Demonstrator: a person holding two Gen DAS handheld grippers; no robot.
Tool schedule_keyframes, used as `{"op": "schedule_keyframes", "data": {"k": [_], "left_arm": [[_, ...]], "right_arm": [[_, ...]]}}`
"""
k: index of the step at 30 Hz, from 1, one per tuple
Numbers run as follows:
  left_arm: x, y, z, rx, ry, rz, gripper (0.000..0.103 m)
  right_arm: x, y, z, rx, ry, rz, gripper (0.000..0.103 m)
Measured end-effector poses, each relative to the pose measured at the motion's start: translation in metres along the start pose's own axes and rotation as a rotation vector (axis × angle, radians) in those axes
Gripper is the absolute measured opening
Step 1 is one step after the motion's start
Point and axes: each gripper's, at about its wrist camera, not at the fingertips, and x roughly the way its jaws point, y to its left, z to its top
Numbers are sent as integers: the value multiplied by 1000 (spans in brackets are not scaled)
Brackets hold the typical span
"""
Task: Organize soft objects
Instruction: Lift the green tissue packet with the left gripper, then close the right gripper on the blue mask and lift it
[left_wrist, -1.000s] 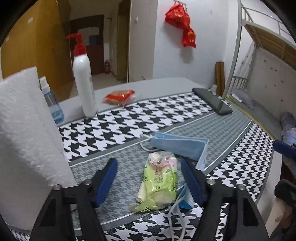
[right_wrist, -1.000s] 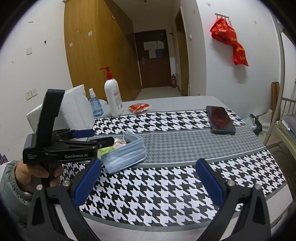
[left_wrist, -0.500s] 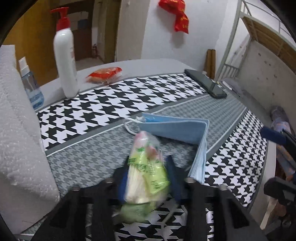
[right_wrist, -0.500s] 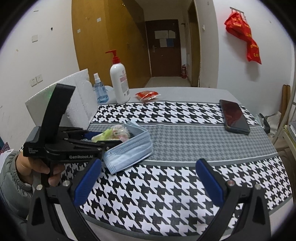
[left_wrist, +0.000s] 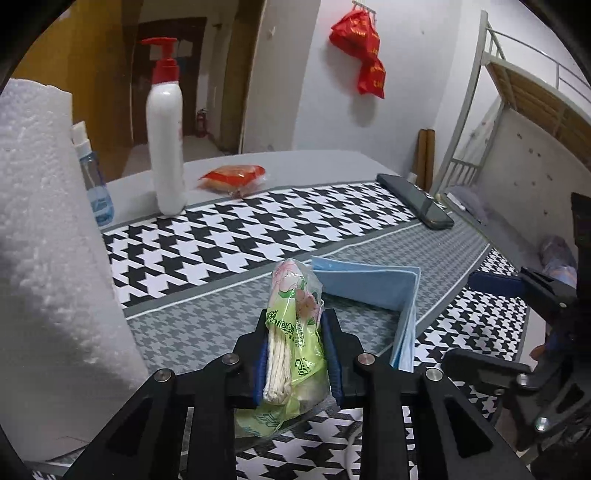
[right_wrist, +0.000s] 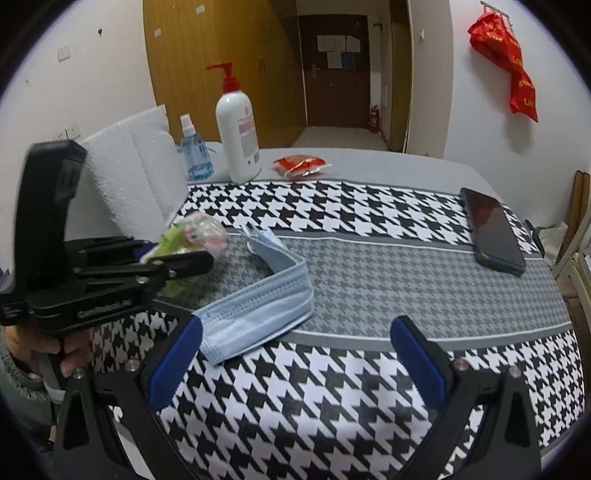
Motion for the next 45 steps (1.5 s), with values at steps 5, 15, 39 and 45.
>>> {"op": "schedule_keyframes", "data": {"k": [5,15,39,45], "left_arm": [[-4,2,1,-2,-17,-2,28],[-10,8,2,-25,-26,16,28],[-11,5,2,-3,-47,7,28],[-14,5,2,-4,-63,2,28]], "right_arm": [[19,4,8,-24,41,0,103],[41,2,21,10,77,60,98],[46,-13,17,60,91,64,19],[37,-15,16,68,66,58,19]]}}
